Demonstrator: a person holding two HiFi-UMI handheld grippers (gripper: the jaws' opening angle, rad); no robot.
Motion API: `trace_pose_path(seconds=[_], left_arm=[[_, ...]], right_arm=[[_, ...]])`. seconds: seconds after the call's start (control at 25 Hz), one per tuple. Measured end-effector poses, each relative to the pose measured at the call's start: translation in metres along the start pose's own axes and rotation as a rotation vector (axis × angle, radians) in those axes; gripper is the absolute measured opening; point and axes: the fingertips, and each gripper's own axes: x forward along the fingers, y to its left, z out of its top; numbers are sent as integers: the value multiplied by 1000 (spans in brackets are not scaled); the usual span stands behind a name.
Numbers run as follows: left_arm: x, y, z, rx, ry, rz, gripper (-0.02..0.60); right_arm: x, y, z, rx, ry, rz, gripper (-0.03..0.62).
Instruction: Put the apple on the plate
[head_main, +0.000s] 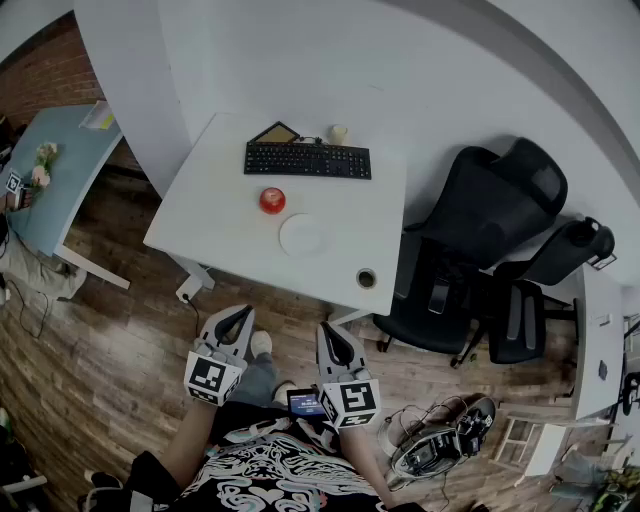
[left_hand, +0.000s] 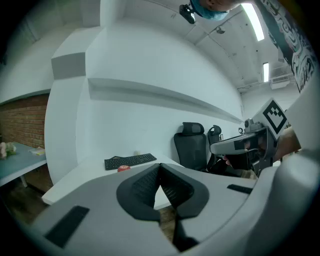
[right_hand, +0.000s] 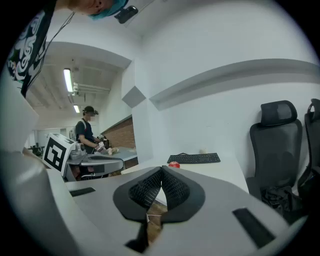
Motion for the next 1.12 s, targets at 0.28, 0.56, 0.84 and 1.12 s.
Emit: trace_pose_path(seconds=[0.28, 0.56, 0.84, 1.12], left_arm=[[-44, -14, 21, -90, -95, -38, 13], [-59, -15, 25, -35, -105, -6, 13], [-72, -26, 34, -13, -123, 30, 14], [-67, -29, 37, 0, -123, 18, 14]], right_arm=[[-40, 15, 5, 18, -5, -9, 28], [-56, 12, 4, 50, -25, -26, 28], [-77, 21, 9, 118, -107, 26, 28], [-77, 19, 21, 122, -171, 60, 28]])
